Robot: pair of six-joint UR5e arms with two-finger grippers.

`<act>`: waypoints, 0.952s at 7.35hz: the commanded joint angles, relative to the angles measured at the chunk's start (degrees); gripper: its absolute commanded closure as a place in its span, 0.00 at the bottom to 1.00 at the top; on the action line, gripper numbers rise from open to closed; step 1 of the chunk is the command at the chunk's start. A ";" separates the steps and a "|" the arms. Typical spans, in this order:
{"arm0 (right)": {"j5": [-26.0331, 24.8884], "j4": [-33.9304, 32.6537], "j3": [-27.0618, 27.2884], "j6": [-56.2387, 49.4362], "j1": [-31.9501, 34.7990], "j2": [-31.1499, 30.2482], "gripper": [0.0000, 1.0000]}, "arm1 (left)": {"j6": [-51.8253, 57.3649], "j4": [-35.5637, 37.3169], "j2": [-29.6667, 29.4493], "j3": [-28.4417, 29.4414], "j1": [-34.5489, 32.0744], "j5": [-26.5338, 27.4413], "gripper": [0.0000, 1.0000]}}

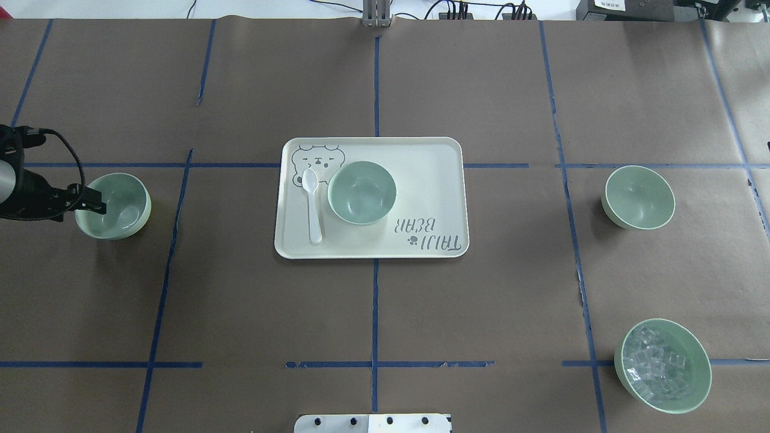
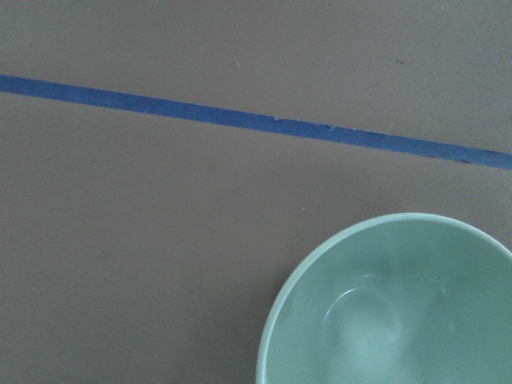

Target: Stack green bowls together

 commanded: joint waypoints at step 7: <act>-0.48 3.06 -1.46 5.17 -3.74 0.30 0.00 | -0.57 -1.40 1.45 -0.65 0.31 0.41 1.00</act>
